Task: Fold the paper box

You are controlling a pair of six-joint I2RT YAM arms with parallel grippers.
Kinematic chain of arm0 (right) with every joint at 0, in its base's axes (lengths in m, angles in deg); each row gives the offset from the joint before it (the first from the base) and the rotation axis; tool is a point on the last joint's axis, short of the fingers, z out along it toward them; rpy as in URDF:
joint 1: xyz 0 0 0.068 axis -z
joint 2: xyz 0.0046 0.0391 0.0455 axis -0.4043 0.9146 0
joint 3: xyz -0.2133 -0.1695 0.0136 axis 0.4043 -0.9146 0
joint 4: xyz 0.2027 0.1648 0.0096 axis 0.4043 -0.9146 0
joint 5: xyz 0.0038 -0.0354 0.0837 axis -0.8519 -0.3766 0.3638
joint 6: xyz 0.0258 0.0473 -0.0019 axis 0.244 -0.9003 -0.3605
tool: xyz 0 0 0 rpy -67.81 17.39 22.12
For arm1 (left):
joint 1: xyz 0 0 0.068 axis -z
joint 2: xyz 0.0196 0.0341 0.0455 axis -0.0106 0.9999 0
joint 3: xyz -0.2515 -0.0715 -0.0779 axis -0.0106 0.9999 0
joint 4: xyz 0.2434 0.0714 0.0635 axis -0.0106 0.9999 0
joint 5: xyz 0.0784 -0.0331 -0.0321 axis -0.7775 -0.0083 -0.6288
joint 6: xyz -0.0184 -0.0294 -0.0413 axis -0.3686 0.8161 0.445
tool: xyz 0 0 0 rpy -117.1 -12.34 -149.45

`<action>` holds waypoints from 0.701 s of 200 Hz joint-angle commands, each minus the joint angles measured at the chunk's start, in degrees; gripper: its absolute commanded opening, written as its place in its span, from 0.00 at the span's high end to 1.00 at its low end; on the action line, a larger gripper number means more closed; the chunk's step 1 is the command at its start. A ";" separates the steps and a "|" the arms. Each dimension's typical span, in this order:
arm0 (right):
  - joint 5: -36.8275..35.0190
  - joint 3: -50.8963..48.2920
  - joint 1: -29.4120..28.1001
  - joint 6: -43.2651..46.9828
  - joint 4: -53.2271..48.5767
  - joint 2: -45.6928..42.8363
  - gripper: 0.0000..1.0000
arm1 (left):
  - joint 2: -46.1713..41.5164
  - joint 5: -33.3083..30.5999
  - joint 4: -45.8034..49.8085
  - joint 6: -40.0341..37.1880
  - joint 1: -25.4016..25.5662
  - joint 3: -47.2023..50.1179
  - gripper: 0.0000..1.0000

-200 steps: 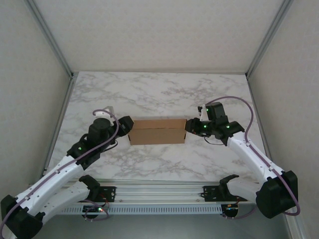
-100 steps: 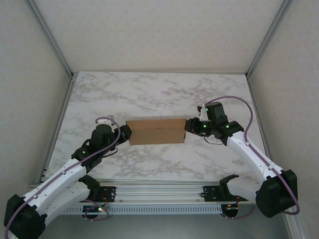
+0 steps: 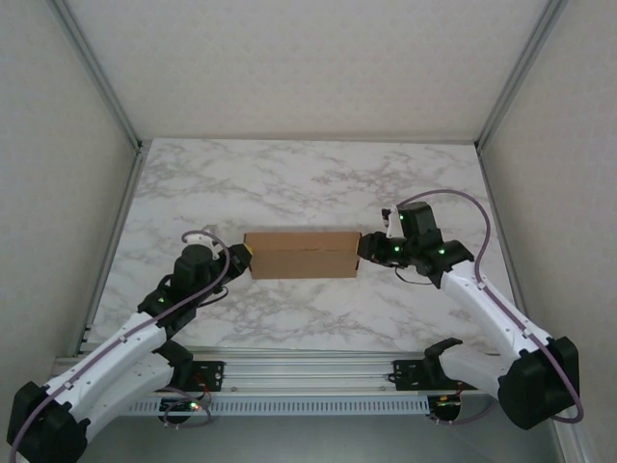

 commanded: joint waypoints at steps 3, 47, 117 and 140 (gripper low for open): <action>-2.21 -2.72 -1.72 1.52 -6.72 -2.10 0.74 | -1.80 0.82 6.73 2.19 1.31 2.58 0.92; -3.55 -6.25 -5.26 -0.31 -7.03 -6.44 0.74 | -5.06 -1.43 9.48 5.04 5.26 3.69 0.95; -4.55 -12.75 -8.48 -5.08 -5.55 -12.92 0.74 | -7.12 -5.21 10.98 9.33 10.39 7.47 0.96; -4.56 -14.48 -8.78 -5.90 -3.93 -13.56 0.73 | -5.77 -5.59 9.33 10.25 10.93 8.81 0.95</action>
